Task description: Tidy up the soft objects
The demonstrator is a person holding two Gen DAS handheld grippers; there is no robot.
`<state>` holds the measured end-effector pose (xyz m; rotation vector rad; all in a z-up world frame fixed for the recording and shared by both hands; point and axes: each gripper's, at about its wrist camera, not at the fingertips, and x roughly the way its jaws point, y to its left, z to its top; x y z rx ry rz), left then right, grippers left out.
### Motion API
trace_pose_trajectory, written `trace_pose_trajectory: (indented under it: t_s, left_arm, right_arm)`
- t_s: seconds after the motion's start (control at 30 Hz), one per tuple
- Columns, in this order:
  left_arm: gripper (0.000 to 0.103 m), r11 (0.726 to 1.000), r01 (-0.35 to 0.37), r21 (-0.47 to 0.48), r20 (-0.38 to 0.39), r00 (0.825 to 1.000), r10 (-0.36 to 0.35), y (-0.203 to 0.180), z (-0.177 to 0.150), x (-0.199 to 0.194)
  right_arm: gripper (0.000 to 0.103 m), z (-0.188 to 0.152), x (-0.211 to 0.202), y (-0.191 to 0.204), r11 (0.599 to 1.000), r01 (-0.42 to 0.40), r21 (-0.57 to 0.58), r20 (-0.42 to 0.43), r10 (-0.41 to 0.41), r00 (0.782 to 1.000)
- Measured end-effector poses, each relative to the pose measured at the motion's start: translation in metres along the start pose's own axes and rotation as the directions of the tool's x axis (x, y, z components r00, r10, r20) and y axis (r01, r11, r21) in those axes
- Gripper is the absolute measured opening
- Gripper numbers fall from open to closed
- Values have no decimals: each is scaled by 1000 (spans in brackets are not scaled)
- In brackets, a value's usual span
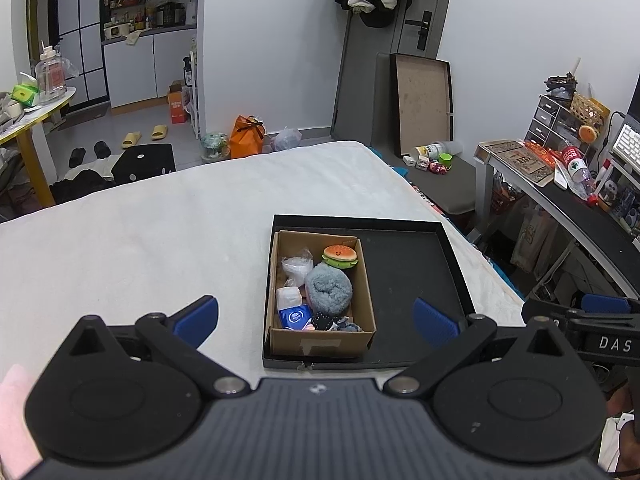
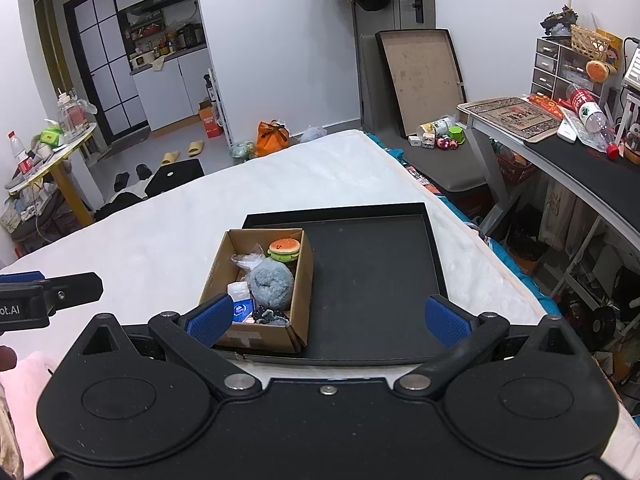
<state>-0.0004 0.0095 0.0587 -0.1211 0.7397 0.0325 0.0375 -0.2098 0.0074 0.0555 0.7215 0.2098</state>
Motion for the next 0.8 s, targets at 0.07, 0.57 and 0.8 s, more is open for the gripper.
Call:
trace_pose_trajectory:
  t_s: [0.07,0.57,0.8]
  left_arm:
    - [103,1000,-1,0,0,1000,1,0,0,0]
    - [103,1000,-6,15,-6,1000,6,-2,-3,5]
    - [103,1000,0,16,-16,1000,0,-4,-4,10]
  right_arm:
    - [103,0,0,0,1000,-1,-1,-1,1,1000]
    - [103,-2,2,0,1000,-4,-1,-8,4,1000]
    - [103,-6,8,-2,1000,-9,5,-22,9,1000]
